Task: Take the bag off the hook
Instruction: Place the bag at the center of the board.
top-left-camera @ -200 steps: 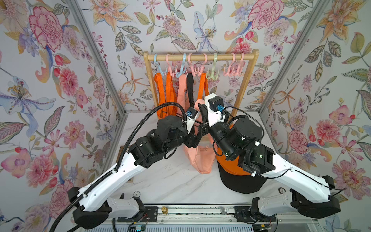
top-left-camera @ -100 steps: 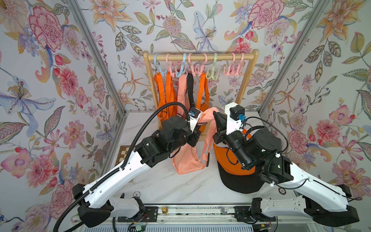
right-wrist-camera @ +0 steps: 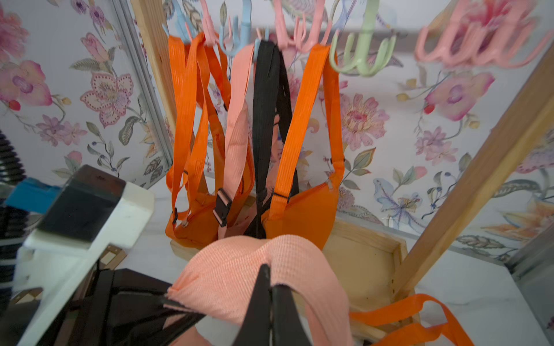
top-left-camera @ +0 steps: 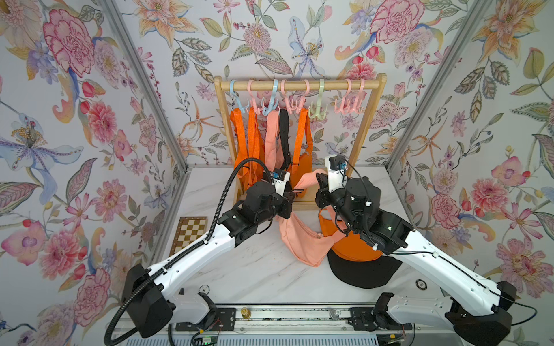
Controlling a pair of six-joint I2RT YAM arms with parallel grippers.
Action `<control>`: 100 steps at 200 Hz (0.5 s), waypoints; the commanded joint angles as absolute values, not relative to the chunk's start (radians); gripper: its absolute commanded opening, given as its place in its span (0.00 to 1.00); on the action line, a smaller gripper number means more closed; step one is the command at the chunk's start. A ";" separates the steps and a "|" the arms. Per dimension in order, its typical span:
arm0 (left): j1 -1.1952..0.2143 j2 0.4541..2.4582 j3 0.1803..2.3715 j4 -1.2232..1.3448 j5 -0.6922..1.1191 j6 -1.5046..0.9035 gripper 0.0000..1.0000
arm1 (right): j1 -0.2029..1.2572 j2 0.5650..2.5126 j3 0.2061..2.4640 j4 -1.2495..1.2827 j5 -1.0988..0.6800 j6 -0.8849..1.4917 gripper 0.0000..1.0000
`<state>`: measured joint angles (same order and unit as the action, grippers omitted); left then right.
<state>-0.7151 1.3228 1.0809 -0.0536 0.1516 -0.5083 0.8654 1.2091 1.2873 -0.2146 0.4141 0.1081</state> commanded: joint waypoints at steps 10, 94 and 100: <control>-0.572 1.279 0.792 0.050 0.210 -0.628 0.03 | 0.796 1.205 1.240 -0.199 0.321 0.274 0.07; -0.460 1.354 0.677 0.056 0.216 -0.601 0.01 | 0.721 1.206 1.183 -0.385 0.224 0.416 0.50; -0.454 1.363 0.675 0.056 0.214 -0.599 0.01 | 0.717 1.201 1.178 -0.418 0.215 0.430 0.50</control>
